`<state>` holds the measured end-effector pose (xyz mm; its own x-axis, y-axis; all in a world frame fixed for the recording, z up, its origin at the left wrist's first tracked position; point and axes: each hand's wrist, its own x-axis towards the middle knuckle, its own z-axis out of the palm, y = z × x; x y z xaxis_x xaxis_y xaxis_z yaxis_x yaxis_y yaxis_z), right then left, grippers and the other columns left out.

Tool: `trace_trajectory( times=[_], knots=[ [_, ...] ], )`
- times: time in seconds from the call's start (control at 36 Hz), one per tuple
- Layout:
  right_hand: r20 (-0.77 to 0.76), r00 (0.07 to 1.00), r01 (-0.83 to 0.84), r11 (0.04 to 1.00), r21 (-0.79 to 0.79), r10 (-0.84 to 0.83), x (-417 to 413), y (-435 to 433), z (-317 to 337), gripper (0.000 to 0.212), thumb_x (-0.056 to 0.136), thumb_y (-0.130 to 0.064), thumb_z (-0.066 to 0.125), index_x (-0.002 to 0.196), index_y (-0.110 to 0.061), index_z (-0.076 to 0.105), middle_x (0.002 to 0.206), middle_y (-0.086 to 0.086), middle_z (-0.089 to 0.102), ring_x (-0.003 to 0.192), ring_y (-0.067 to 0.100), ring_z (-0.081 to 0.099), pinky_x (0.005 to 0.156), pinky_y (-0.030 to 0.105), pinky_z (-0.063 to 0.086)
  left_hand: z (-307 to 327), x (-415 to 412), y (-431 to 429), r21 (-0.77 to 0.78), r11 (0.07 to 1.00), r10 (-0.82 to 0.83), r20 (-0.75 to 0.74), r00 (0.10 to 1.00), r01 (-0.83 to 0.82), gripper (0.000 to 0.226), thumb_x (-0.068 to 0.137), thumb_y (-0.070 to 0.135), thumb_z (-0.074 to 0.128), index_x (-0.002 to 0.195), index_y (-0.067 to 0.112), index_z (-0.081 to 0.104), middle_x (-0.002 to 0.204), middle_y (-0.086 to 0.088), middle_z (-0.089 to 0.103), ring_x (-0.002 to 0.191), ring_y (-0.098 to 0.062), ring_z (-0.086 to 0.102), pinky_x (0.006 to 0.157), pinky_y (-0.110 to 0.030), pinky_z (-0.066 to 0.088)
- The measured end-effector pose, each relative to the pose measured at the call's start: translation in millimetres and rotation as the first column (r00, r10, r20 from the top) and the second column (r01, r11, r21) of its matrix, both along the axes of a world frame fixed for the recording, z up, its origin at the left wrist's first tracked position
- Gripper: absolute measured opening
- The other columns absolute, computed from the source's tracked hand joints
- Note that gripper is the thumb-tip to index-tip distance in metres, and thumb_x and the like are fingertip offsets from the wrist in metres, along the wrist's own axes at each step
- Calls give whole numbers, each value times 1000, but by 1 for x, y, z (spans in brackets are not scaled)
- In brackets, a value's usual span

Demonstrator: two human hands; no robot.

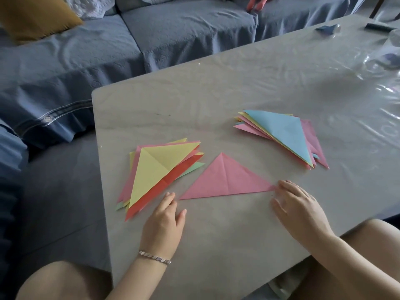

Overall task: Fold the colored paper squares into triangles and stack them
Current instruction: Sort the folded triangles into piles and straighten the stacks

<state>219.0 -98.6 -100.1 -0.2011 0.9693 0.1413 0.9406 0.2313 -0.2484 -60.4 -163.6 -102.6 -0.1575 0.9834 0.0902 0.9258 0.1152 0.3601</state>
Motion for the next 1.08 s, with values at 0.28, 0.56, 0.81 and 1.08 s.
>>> trace_trajectory(
  times=[0.28,0.56,0.81,1.08],
  knots=[
    [99,987,-88,948,-305,124,-60,41,31,63,84,-47,59,137,-21,37,129,3,43,123,24,38,99,32,31,25,-45,47,132,983,138,-57,989,-129,35,74,8,74,105,-3,63,121,-19,59,111,-34,57,86,-44,47],
    [33,994,105,804,-585,-105,-77,61,37,72,69,-44,75,125,-15,40,123,8,41,117,26,42,90,32,38,19,-51,58,-151,960,237,-1,972,-234,39,94,27,47,128,7,49,141,-7,43,127,-22,42,95,-32,35],
    [-588,806,-156,931,-330,-73,-31,48,31,28,82,5,61,72,-19,50,61,-14,51,56,-1,44,50,9,35,16,-29,52,300,954,58,-110,992,-22,25,73,-11,60,94,0,66,82,-15,71,67,-27,69,55,-30,52],
    [-699,590,382,902,-199,-404,25,111,48,39,81,-17,57,120,-13,49,96,12,60,85,26,58,77,34,44,9,20,45,246,929,-234,-190,954,277,48,77,1,32,113,4,64,118,-11,63,108,-26,61,96,-31,34]
  ],
)
